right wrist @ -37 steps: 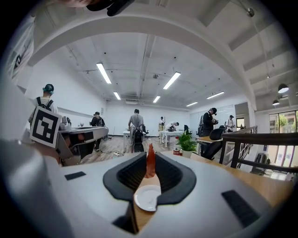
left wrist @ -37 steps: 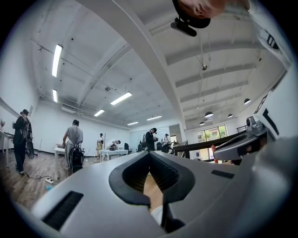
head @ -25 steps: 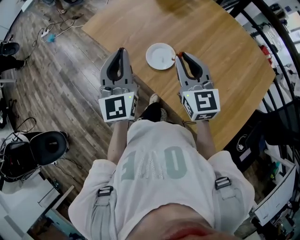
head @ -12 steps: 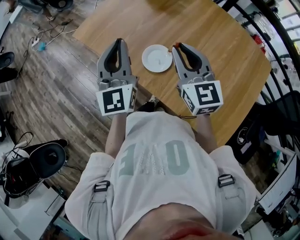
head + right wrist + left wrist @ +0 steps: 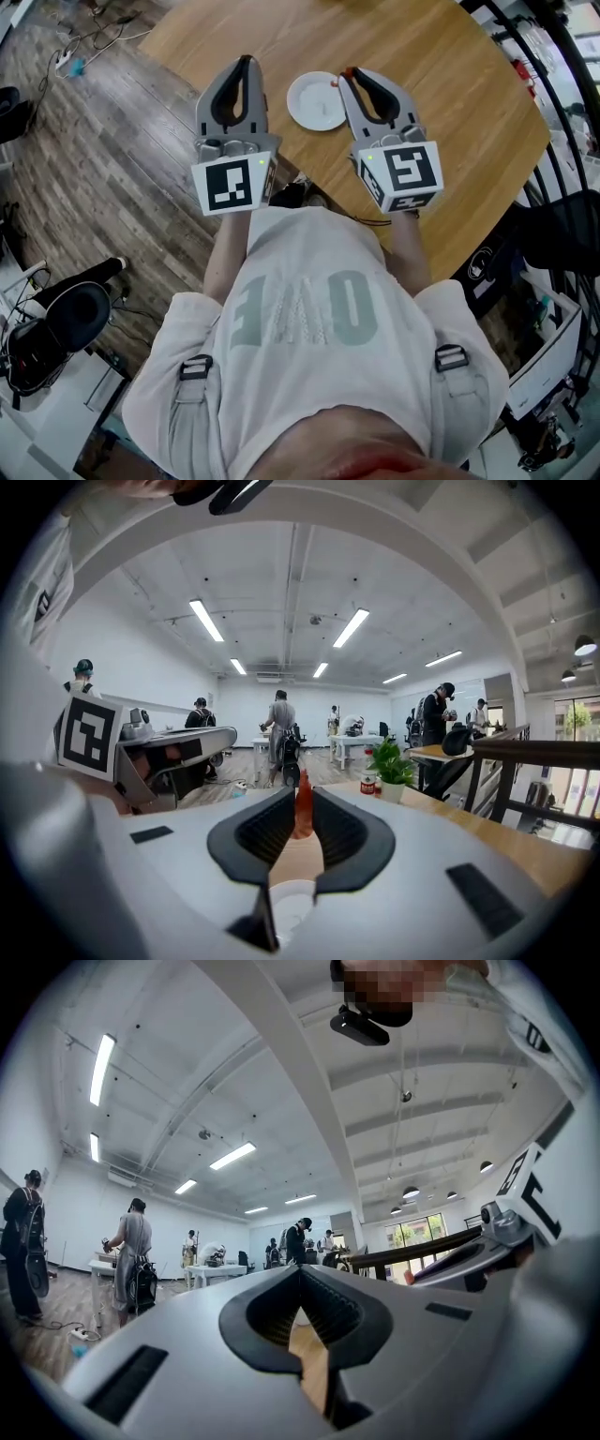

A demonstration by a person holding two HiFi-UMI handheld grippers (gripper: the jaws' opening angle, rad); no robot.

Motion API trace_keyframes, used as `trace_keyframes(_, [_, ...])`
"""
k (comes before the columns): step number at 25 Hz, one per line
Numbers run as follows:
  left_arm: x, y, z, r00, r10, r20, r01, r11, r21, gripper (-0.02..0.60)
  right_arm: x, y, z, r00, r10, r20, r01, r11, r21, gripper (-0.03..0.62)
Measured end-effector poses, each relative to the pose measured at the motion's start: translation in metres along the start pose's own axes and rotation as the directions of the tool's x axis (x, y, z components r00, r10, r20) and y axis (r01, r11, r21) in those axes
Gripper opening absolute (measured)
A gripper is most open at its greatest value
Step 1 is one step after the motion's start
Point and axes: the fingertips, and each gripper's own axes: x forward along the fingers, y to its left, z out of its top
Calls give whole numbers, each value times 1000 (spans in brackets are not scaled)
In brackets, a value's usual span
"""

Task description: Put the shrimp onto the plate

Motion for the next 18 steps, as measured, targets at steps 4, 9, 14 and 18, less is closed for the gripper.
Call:
trace_keyframes(4, [1, 7, -11, 999, 14, -32, -14, 1000, -6, 9, 23, 5, -21, 996, 41, -77, -41, 999, 5, 64])
trace_keyframes(9, [-2, 17, -32, 994, 48, -97, -53, 998, -45, 10, 57, 15, -58, 974, 120, -193, -117, 993, 29, 64])
trace_keyframes(14, [0, 22, -51, 990, 53, -129, -60, 997, -54, 11, 89, 14, -118, 923, 147, -354, -137, 989, 53, 64])
trace_keyframes(18, [-5, 25, -63, 984, 79, -158, -91, 994, -66, 11, 97, 19, -175, 844, 201, -498, -166, 980, 113, 64])
